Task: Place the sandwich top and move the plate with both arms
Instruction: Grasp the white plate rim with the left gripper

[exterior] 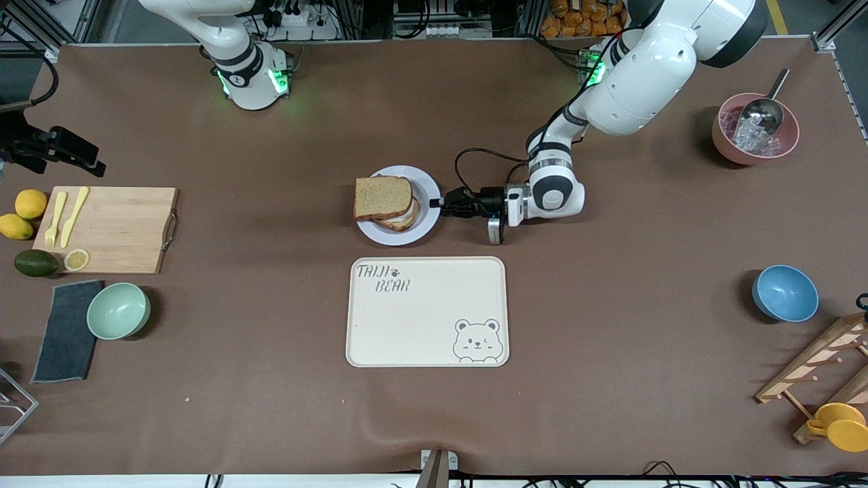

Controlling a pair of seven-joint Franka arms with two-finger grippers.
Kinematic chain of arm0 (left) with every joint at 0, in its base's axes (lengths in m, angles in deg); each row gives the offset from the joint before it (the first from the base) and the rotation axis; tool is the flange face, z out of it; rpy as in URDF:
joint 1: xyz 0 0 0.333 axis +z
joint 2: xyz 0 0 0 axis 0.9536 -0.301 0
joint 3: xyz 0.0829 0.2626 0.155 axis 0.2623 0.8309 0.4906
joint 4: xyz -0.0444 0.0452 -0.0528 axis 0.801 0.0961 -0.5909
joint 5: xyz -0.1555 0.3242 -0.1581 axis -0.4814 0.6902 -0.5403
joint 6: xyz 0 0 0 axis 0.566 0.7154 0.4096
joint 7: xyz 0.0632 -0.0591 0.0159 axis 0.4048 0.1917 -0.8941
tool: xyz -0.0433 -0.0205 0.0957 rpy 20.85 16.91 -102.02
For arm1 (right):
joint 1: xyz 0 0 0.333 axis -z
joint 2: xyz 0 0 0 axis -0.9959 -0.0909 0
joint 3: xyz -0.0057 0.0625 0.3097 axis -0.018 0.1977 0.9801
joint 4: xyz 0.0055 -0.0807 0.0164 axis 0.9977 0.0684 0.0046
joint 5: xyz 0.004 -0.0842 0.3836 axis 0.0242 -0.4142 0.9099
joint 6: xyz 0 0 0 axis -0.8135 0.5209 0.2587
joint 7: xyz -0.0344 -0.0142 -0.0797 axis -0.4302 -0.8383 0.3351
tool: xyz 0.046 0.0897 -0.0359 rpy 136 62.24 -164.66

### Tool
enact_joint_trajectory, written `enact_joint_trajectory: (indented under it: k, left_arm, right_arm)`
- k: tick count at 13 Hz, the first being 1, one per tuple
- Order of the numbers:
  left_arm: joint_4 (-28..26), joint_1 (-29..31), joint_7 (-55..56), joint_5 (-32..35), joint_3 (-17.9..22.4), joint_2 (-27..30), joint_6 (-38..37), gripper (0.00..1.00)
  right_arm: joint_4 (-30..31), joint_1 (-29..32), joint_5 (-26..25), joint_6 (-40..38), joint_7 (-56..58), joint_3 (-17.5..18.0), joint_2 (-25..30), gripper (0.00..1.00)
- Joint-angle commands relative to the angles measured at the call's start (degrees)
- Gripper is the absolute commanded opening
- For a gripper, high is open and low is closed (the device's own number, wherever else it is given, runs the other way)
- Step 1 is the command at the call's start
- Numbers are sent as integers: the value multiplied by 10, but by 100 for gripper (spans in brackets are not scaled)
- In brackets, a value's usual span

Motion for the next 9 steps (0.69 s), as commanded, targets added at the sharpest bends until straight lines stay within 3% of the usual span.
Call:
enact_joint_trajectory:
  k: [1,9]
  left_arm:
    - [37,-11,-39,-22,4,-48,8,0]
    - [33,-1,-31,-21,2,-35,8,0]
  right_arm:
    - [-14,-13,5,0,-11,0,-9,100]
    - [-14,-16,2,1,-10,0,-9,100]
